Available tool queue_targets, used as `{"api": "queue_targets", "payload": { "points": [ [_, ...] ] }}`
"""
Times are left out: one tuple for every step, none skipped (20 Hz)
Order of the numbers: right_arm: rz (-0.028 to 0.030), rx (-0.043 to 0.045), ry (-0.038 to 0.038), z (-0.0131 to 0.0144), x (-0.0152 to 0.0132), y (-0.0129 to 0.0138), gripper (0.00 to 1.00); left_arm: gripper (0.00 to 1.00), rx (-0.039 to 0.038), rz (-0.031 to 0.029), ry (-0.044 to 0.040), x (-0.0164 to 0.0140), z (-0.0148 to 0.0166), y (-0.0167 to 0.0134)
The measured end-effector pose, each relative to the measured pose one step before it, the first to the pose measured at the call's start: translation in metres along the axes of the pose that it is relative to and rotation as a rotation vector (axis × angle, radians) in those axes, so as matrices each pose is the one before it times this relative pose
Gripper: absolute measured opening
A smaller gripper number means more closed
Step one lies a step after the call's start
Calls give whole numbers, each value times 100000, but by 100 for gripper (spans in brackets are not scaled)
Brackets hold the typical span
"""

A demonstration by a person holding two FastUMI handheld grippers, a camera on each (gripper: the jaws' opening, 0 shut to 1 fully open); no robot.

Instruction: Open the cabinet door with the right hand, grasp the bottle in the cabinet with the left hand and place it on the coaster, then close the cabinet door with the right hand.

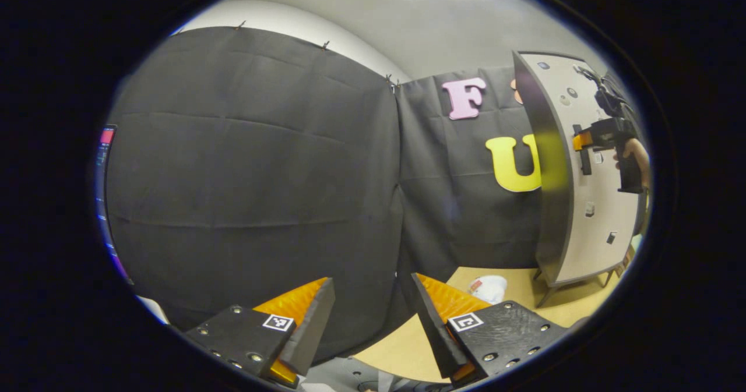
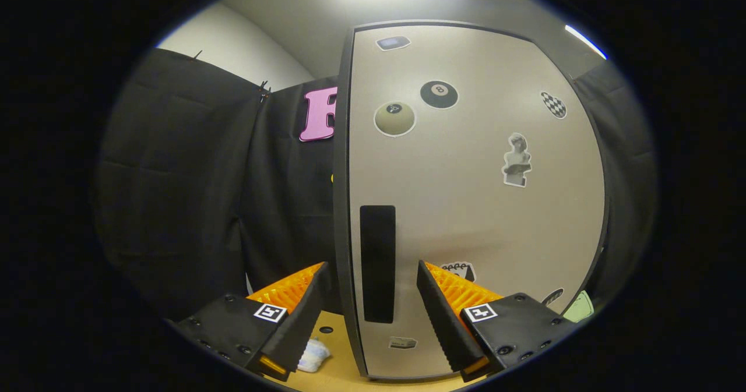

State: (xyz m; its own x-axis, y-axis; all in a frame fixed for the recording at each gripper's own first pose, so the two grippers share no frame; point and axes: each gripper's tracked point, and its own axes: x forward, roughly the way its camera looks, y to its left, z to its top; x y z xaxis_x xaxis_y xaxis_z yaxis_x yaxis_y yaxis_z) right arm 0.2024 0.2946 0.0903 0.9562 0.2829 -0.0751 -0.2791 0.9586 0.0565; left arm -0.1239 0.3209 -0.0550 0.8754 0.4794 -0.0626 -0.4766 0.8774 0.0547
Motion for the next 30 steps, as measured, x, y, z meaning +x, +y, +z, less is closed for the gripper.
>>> {"api": "queue_targets", "payload": {
  "points": [
    [-956, -499, 1483, -167, 512, 10, 90, 81, -251, 270, 255, 38, -219, 282],
    [29, 249, 1182, -212, 313, 160, 89, 79, -248, 330, 107, 109, -108, 314],
    [262, 868, 1459, -226, 660, 181, 83, 79, -217, 374, -170, 6, -111, 178],
    [-7, 963, 1608, -405, 404, 127, 78, 79, -204, 193, -94, 109, -19, 204],
    [-353, 729, 1615, -277, 353, 48, 72, 79, -73, 141, -27, -25, -50, 162],
    [-2648, 37, 623, -29, 171, -439, 63, 79, 119, 166, 38, 105, -67, 121],
    [-2142, 281, 145, 31, 179, -441, 51, 79, 181, 134, -14, 41, -121, 106],
    [146, 800, 490, -85, 268, 109, 41, 81, 125, 102, -96, 20, 110, 155],
    [441, -578, 605, 54, -295, -97, 35, 79, 63, 72, -113, -126, -46, 133],
    [450, -253, 458, 65, 4, 44, 38, 79, -35, -80, -9, -167, -91, 11],
    [427, -135, 1456, -121, -19, -39, 30, 79, -80, -326, -54, -89, 80, 20],
    [325, 30, -74, -23, -25, 160, 18, 79, 54, -295, -275, 190, 176, -207],
    [989, -765, 1452, -158, -263, -43, 18, 79, 151, -275, -457, 56, 195, -171],
    [999, 277, 334, 49, -62, -65, 18, 81, 28, -501, -467, 77, 227, -204],
    [1254, 799, 737, -33, -270, 30, 14, 81, -90, -763, -370, 5, 228, -420],
    [1400, 949, 800, -88, -151, 50, 18, 79, -75, -949, -356, -79, 357, -396],
    [1274, 229, 306, 5, -206, -3, 18, 81, 50, -908, -295, -347, -21, -208],
    [1032, -87, 183, 22, -444, -25, 18, 81, 4, -993, -234, -141, 238, -231],
    [1159, -248, 152, -17, -339, -59, 14, 81, -12, -1087, -79, -158, 299, -547],
    [1350, -22, -161, -79, -371, -30, 18, 81, -95, -1099, 24, 176, 148, -1044],
    [1558, 453, 422, -85, -384, -27, 18, 81, -189, -1061, -292, -2, 184, -840],
    [1556, -86, -267, 19, -510, 164, 18, 81, -44, -859, -637, -183, 324, -809],
    [1620, -385, -258, -11, -471, 12, 18, 81, 19, -658, -1162, -241, 476, -792],
    [1788, -701, -410, -31, -186, 39, 18, 81, 113, -606, -945, -209, 500, -845],
    [1927, -335, -401, 30, -176, -46, 18, 81, 35, -773, -322, -459, 199, -871],
    [2067, 24, 188, -104, -13, 48, 18, 79, -242, -1539, 289, -86, 30, -1359],
    [2132, 528, -114, 12, -157, -58, 18, 79, -143, -2187, 449, 16, 172, -1523],
    [1966, 752, 11, -48, -234, -26, 18, 79, 310, -1853, 16, 31, 325, -1485],
    [1795, -73, -41, 38, -96, -15, 18, 80, 768, -1793, -512, 16, 501, -1389],
    [1783, -842, -51, 13, 73, -23, 18, 81, 811, -1605, -853, -95, 572, -1287]
  ]
}}
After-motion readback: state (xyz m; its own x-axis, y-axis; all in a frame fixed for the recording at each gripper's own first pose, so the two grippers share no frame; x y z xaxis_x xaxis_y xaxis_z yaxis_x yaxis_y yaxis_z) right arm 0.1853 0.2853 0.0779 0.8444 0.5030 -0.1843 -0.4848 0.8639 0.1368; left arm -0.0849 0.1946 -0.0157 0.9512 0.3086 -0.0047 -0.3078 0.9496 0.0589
